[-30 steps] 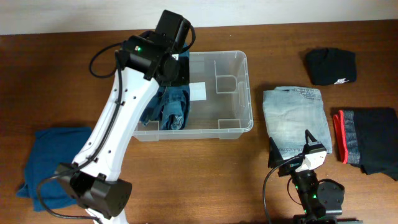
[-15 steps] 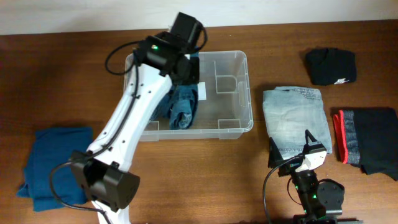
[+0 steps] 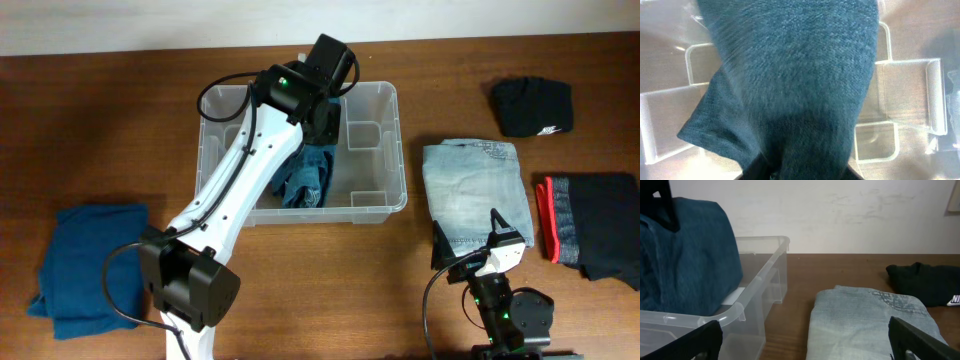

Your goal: Pack container

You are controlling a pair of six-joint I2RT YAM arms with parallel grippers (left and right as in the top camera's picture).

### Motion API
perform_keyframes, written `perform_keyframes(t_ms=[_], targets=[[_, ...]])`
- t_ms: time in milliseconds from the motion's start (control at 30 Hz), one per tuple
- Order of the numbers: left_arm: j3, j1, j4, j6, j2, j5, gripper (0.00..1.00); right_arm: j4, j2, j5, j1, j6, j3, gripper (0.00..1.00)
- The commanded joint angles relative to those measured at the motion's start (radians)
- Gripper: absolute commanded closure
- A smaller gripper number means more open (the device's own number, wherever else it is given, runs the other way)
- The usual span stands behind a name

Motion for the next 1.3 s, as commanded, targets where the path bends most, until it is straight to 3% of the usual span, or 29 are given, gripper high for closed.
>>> perform_keyframes(t_ms=[0, 333, 367, 467, 567, 833, 967, 1100, 1267], targets=[[0.029, 0.004, 0.007, -0.005, 0.031, -0.039, 0.67, -0.007, -0.008, 0.009, -0.008, 0.000, -0.005, 0.01], [0.029, -0.062, 0.029, -0.005, 0.041, -0.029, 0.66, -0.007, -0.008, 0.009, -0.008, 0.000, -0.005, 0.02], [0.029, -0.072, 0.034, -0.005, 0.041, -0.026, 0.64, -0.007, -0.008, 0.009, -0.008, 0.000, -0.005, 0.02], [0.029, -0.100, 0.057, -0.005, 0.041, -0.006, 0.41, -0.007, -0.008, 0.009, -0.008, 0.000, -0.005, 0.02], [0.029, -0.119, 0.084, -0.004, 0.041, 0.010, 0.05, -0.007, -0.008, 0.009, -0.008, 0.000, -0.005, 0.02], [0.029, -0.111, 0.154, -0.005, 0.041, 0.022, 0.01, -0.007, -0.008, 0.009, -0.008, 0.000, -0.005, 0.01], [0.029, -0.101, 0.165, -0.004, 0.041, 0.127, 0.11, -0.007, -0.008, 0.009, -0.008, 0.000, -0.005, 0.01], [0.029, -0.103, 0.165, -0.004, 0.044, 0.194, 0.35, -0.007, -0.008, 0.009, -0.008, 0.000, -0.005, 0.01], [0.029, -0.105, 0.165, -0.005, 0.075, 0.227, 0.86, -0.007, -0.008, 0.009, -0.008, 0.000, -0.005, 0.02]])
